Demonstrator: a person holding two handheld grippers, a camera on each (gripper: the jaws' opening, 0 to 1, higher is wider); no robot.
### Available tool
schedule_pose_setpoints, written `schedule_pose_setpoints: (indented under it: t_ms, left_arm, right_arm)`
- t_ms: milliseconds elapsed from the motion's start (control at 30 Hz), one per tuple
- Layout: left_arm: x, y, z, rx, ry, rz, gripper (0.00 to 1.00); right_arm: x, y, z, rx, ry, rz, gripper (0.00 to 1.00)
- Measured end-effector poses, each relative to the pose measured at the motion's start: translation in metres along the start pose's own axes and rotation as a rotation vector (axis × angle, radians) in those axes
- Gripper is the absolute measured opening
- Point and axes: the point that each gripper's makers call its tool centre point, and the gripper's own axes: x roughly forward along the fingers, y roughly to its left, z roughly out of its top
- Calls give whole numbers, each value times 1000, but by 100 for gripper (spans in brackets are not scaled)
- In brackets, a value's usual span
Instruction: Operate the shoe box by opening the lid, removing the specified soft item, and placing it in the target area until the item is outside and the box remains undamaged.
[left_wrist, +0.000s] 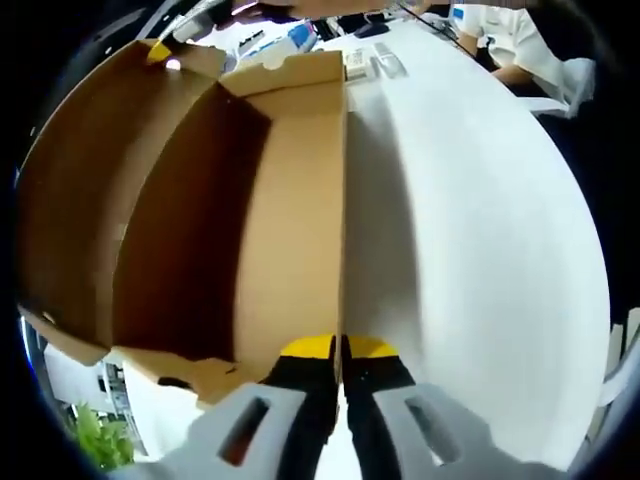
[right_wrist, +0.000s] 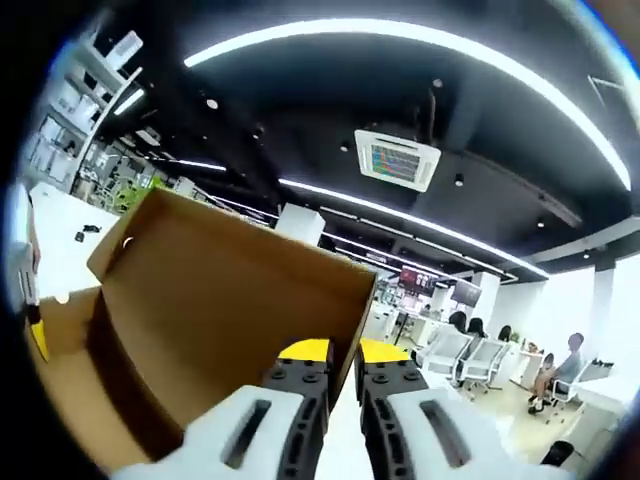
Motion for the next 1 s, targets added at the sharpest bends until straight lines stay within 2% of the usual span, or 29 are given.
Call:
schedule_pose_setpoints:
  t_ms: [67, 133, 367, 667, 733, 900, 1000]
  left_arm:
    - [0, 1, 0, 1, -1, -1, 2]
    - [0, 1, 0, 4, -2, -1, 2]
    - [1, 4, 0, 4, -1, -11, 2]
    - [2, 4, 1, -1, -4, -27, 2]
    - [2, 4, 0, 0, -2, -31, 2]
    - [2, 7, 0, 4, -8, -36, 4]
    - [1, 7, 1, 3, -12, -39, 6]
  right_arm:
    - [-1, 0, 2, -12, -17, -7, 6]
    - [-2, 1, 2, -60, -28, -11, 7]
    - [3, 2, -2, -76, -45, -15, 7]
    - [-8, 3, 6, -83, -94, -21, 7]
    - [-11, 5, 9, -117, -116, -24, 7]
    - [-17, 8, 3, -168, -120, -37, 9]
    - [-10, 12, -7, -182, -99, -24, 9]
